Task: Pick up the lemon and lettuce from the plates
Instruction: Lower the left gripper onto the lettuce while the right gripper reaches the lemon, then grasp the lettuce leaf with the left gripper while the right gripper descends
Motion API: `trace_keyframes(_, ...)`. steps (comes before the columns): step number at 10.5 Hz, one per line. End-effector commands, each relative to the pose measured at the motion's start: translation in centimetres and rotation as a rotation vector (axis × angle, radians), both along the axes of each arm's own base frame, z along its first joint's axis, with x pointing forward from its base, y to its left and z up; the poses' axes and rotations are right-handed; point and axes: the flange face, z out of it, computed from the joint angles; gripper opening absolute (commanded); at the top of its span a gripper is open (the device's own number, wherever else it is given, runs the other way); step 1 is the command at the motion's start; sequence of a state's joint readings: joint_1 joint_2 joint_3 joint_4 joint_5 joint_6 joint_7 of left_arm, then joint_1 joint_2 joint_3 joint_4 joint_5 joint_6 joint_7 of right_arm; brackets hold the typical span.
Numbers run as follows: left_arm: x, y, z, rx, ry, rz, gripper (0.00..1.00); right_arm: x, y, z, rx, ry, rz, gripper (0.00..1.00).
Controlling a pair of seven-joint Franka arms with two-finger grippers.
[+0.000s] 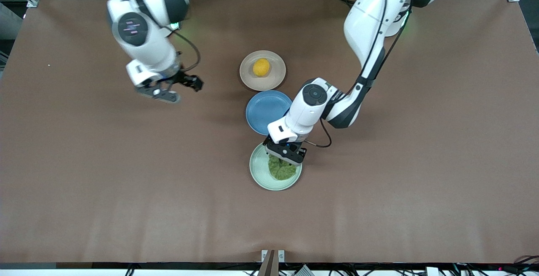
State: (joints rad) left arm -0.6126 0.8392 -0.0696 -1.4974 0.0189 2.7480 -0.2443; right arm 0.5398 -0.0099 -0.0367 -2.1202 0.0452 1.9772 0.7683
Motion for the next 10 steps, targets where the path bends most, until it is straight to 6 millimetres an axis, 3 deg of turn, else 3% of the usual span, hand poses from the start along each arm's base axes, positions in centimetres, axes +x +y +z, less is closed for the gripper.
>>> trace_keyframes(1,0.7,0.0,-2.1,0.038,-0.022,0.005,1.0,-4.3,4.4,-2.3,0.019,-0.002,-0.067,1.0)
trace_keyframes(3,0.8,0.0,-3.1,0.046,-0.015,0.005,1.0,-5.5,6.4,-3.0,0.084,0.031,-0.09,1.0)
trace_keyframes(5,0.7,0.1,-3.6,0.048,-0.01,0.006,1.0,-8.0,9.6,-4.7,0.086,0.019,-0.09,1.0)
trace_keyframes(8,0.4,-0.1,-4.2,0.039,0.007,0.04,1.0,-12.1,14.7,-10.3,0.077,-0.019,-0.099,1.0)
trace_keyframes(10,0.2,-0.3,-4.6,0.04,0.013,0.044,1.0,-14.4,17.1,-12.9,0.065,-0.028,-0.125,1.0)
